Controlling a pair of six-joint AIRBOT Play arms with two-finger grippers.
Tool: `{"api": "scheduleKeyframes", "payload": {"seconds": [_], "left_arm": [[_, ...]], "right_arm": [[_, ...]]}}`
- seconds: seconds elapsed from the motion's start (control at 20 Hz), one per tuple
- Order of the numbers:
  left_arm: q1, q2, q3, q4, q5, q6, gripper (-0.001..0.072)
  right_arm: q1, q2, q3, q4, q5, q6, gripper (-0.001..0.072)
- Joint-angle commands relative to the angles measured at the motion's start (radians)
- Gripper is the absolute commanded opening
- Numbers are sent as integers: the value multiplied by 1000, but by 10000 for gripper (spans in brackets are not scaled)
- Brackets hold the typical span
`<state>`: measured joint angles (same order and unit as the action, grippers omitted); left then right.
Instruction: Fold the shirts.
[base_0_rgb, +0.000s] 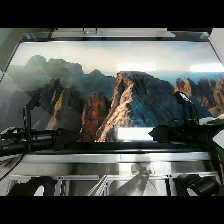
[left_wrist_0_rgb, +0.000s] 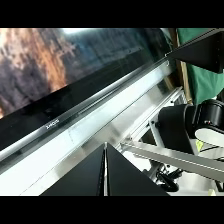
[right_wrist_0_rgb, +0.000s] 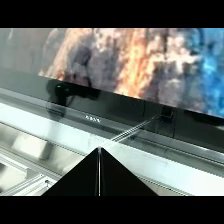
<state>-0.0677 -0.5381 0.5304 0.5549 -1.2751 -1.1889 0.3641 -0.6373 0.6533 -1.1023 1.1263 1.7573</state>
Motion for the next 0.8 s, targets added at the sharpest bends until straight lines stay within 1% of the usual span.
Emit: {"api": "scheduleKeyframes", "payload": {"seconds": [0.0, 0.1, 0.15, 0.2, 0.25, 0.3, 0.4, 0.45, 0.5, 0.55, 0.6, 0.65, 0.75], "left_arm": [[0, 3, -1, 4, -16, -1, 22], [8, 3, 5, 35, 4, -15, 333], [34, 3, 23, 65, 2, -24, 332], [78, 3, 63, 127, -13, -26, 332], [142, 3, 117, 222, -35, -32, 333], [217, 3, 177, 334, -59, -60, 333], [416, 2, 291, 607, -78, -132, 334], [538, 1, 328, 745, -63, -177, 384], [622, -12, 348, 845, -26, -256, 720], [677, -37, 353, 918, 31, -386, 718], [706, -67, 353, 958, 43, -446, 718], [726, -105, 353, 987, 24, -451, 717], [771, -200, 353, 1056, -72, -451, 717]], "right_arm": [[1, 1, -1, 0, 0, 0, 16], [1, 1, -1, 0, -1, 0, 16], [1, 1, -1, 0, 0, 0, 16], [1, 1, -1, 0, -1, 0, 16], [1, 1, -1, 0, -1, 0, 16], [1, 1, -1, 0, 0, 0, 17], [1, 1, -1, 0, -1, 0, 17], [1, 1, -1, 0, -1, 0, 16], [1, 1, -1, 0, -1, 0, 16], [1, 1, -1, 1, 0, 0, 16], [1, 2, -1, 1, 0, 0, 16], [1, 2, -1, 1, 0, 0, 16], [1, -2, -1, 0, -1, 0, 16]]}}
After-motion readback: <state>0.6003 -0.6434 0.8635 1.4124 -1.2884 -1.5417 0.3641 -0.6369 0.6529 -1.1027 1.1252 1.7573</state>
